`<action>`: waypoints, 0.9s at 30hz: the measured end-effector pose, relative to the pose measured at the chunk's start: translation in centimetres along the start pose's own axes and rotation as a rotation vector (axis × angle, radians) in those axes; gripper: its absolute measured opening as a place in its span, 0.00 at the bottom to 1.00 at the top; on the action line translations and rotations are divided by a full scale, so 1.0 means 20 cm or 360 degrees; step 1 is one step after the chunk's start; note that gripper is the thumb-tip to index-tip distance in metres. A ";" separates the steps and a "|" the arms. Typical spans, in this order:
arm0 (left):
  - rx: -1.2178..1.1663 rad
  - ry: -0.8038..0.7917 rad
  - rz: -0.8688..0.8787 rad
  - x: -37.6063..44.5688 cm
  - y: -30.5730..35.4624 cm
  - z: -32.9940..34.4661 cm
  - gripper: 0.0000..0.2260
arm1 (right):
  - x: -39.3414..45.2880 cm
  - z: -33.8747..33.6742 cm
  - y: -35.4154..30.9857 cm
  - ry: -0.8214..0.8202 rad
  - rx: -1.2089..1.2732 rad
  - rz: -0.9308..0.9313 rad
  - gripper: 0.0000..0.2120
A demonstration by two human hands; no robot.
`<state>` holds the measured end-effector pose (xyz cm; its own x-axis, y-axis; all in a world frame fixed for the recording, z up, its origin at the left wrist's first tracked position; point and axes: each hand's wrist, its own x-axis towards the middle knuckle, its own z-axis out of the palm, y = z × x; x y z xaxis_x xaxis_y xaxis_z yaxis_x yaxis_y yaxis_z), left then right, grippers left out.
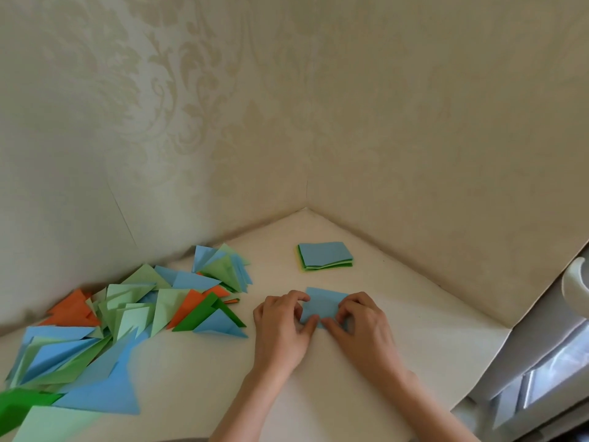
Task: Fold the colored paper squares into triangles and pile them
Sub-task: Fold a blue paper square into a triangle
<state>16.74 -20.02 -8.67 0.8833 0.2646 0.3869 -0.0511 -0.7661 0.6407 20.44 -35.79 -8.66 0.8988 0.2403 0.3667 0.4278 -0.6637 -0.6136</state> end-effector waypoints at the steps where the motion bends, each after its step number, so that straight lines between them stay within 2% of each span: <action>1: -0.0009 0.0001 -0.0005 0.00 0.00 0.00 0.12 | 0.00 0.00 0.00 -0.0004 0.0019 0.0015 0.12; 7: -0.0133 0.0041 -0.0053 0.01 -0.01 -0.01 0.13 | 0.03 -0.03 -0.01 -0.0139 0.0114 0.0098 0.12; 16: -0.0246 -0.0042 -0.0149 0.02 -0.02 -0.05 0.16 | 0.04 -0.11 -0.02 -0.0337 0.0167 0.0128 0.12; 20: -0.0076 0.0034 0.0180 -0.04 0.07 -0.05 0.16 | 0.01 -0.09 -0.02 -0.0263 0.0151 0.0112 0.10; 22: -0.0056 -0.0069 0.0307 -0.10 0.11 -0.03 0.14 | 0.01 -0.08 -0.03 -0.0259 0.0128 0.0097 0.06; 24: 0.0001 -0.0115 0.0351 -0.13 0.10 0.01 0.14 | 0.02 -0.08 -0.04 -0.0252 0.0115 0.0143 0.04; 27: 0.0033 -0.0088 0.0356 -0.13 0.08 0.00 0.16 | 0.07 -0.12 -0.03 -0.0080 0.0141 0.0287 0.05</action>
<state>14.35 -21.99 -8.74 0.8753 0.0549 0.4805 -0.2393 -0.8142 0.5290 21.10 -36.76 -6.02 0.9643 0.1595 0.2114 0.2642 -0.6349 -0.7260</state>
